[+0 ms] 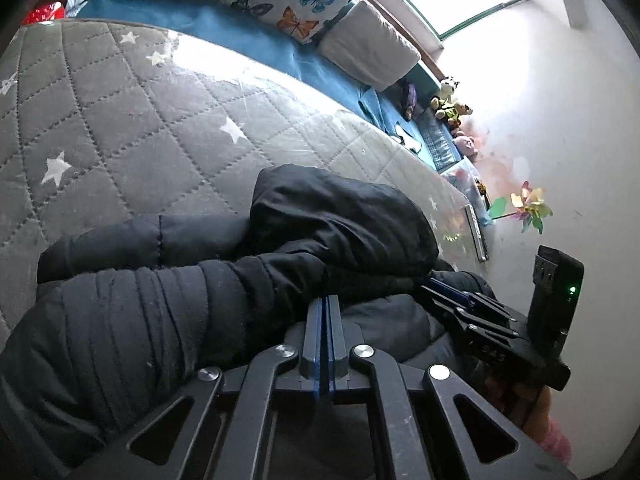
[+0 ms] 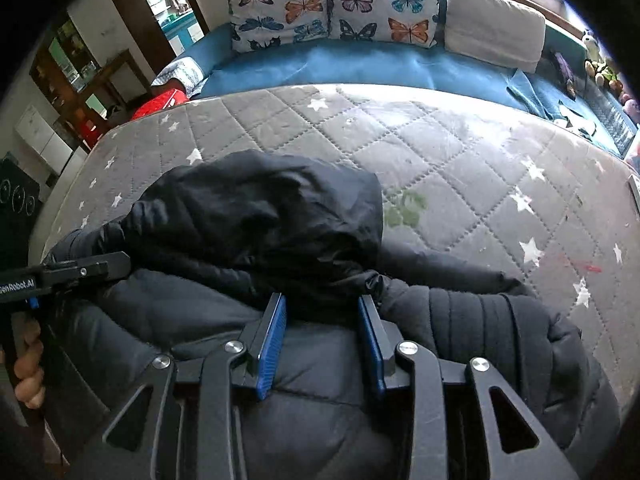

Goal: Fold large clothes
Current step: 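Release the folded jacket and smooth it flat with both tools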

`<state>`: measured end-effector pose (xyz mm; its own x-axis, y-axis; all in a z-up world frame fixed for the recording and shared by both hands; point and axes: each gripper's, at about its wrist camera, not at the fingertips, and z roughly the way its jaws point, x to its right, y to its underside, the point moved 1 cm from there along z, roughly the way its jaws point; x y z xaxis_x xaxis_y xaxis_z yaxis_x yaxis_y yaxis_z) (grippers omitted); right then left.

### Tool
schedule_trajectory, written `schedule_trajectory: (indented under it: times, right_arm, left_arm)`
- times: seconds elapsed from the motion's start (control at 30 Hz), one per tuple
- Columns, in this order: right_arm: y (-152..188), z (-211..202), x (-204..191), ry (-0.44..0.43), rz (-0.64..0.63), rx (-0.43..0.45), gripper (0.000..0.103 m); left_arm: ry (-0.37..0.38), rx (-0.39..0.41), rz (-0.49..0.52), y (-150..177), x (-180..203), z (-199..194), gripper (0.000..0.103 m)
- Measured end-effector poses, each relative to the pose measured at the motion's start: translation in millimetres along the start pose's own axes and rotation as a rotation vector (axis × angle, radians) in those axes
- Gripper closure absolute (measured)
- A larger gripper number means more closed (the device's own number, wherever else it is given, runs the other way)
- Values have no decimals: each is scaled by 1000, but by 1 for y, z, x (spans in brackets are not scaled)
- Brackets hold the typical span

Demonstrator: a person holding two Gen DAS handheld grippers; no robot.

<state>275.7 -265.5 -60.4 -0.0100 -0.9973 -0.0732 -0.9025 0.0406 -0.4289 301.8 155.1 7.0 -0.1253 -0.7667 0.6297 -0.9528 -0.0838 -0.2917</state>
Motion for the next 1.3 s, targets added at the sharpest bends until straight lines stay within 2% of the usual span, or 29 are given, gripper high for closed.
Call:
schedule_trajectory:
  times: [0.13, 0.23, 0.33, 0.47, 0.6, 0.77, 0.87, 1.07, 1.17, 1.3]
  right_arm:
    - [6, -28, -7, 11, -20, 70, 64]
    - [17, -60, -16, -12, -41, 110, 64]
    - [35, -91, -35, -10, -122, 121, 62]
    - [64, -105, -53, -29, -169, 85, 62]
    - [85, -104, -61, -64, -182, 54, 62]
    - [100, -90, -67, -51, -170, 28, 60]
    - [102, -78, -66, -37, -158, -7, 60]
    - [106, -61, -67, 12, -154, -13, 60]
    - [109, -65, -69, 24, -177, 19, 60]
    - [113, -94, -54, -33, -131, 59, 60]
  left_arm:
    - [-81, 16, 60, 5, 23, -1, 98]
    - [-136, 76, 139, 14, 51, -22, 98]
    - [-130, 106, 188, 31, 75, -45, 97]
    - [-151, 112, 211, 66, 88, -66, 97]
    - [-172, 110, 209, 102, 81, -73, 97]
    - [-92, 104, 129, 134, 39, -70, 97]
    - [-64, 106, 101, 139, 21, -67, 97]
    - [-103, 124, 123, 148, 15, -50, 99]
    - [-93, 127, 112, 149, 11, -47, 99]
    - [-82, 133, 102, 150, 7, -47, 99]
